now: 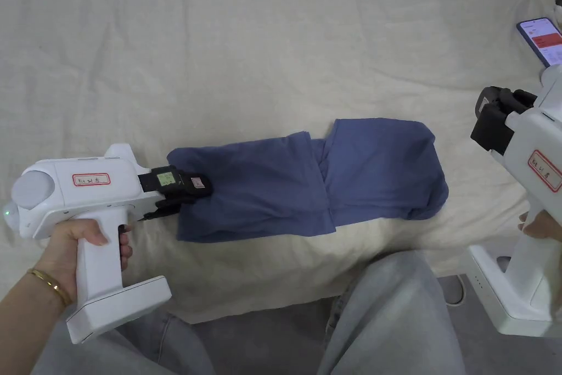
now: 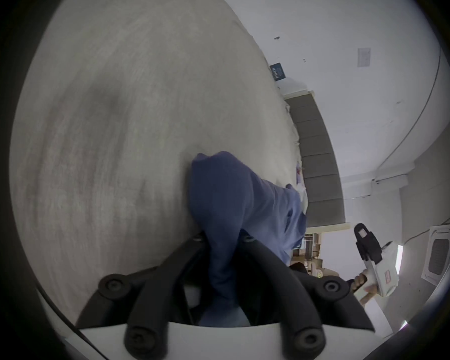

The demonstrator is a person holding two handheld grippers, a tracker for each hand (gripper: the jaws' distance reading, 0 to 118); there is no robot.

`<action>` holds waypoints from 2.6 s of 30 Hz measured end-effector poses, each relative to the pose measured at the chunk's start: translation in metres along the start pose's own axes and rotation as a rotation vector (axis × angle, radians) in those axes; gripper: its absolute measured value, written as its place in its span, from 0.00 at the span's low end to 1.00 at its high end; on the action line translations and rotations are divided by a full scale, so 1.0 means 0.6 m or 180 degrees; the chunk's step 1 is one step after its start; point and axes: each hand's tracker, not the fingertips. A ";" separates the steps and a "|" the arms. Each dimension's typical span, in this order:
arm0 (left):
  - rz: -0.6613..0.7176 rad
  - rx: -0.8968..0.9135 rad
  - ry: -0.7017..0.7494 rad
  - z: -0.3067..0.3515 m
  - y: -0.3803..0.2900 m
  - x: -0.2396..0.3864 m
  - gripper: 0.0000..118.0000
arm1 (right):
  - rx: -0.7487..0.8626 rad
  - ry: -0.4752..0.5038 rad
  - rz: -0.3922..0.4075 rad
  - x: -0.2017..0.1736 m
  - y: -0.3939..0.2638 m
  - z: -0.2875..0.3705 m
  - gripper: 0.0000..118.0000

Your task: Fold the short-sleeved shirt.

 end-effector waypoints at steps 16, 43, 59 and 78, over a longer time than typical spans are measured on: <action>-0.0376 0.0547 0.1475 0.195 0.067 0.112 0.02 | 0.0027 0.0269 -0.0049 -0.022 0.008 -0.019 0.00; -0.1780 0.0163 0.2089 0.021 -0.031 0.310 0.02 | 0.0136 0.0390 -0.0250 -0.009 0.001 0.004 0.00; -0.1083 -0.0211 0.1391 -0.097 -0.031 0.276 0.91 | 0.0058 0.0156 -0.0255 0.036 -0.010 0.010 0.00; -0.1776 0.1299 0.1829 -0.078 -0.126 0.202 0.00 | 0.0081 0.0301 -0.0169 -0.015 -0.004 0.014 0.00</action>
